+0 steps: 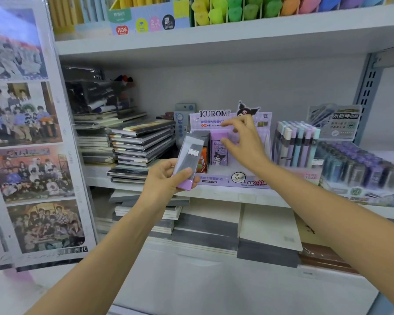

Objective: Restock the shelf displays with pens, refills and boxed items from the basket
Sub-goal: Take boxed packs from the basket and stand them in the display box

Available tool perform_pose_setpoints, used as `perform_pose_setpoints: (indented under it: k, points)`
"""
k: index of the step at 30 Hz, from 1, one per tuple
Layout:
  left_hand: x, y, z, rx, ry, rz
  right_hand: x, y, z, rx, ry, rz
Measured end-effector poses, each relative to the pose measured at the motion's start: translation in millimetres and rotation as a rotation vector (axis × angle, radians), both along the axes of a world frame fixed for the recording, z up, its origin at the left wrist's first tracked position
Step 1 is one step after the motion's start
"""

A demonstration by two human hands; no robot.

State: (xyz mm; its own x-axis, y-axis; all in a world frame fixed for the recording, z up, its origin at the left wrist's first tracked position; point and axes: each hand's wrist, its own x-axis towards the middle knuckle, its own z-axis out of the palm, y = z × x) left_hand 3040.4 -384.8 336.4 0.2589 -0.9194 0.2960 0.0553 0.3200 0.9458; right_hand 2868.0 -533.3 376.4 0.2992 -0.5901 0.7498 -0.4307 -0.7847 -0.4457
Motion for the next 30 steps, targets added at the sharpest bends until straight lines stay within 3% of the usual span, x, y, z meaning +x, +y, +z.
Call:
perform_pose_setpoints:
  k: [3, 5, 12, 18, 22, 26, 30]
  points:
    - [-7, 2, 5, -0.005, -0.039, -0.038, -4, 22, 7, 0.192, -0.149, 0.412]
    - [-14, 4, 9, -0.01, -0.09, -0.061, -2, 35, 7, 0.354, -0.185, 0.56]
    - [-31, 14, 21, 0.004, -0.088, 0.018, -20, 52, 3, 0.402, -0.285, 0.549]
    - [-39, 19, 36, 0.036, 0.068, 0.054, -50, 59, -5, 0.438, -0.041, 0.567]
    - [-49, 20, 42, 0.037, 0.13, -0.036, -60, 61, -11, 0.505, -0.2, 0.57]
    - [-57, 19, 39, -0.053, -0.047, -0.018, -61, 67, -12, 0.534, -0.271, 0.612]
    - [-60, 18, 29, -0.111, -0.236, 0.074, -62, 76, -11, 0.543, -0.178, 0.61]
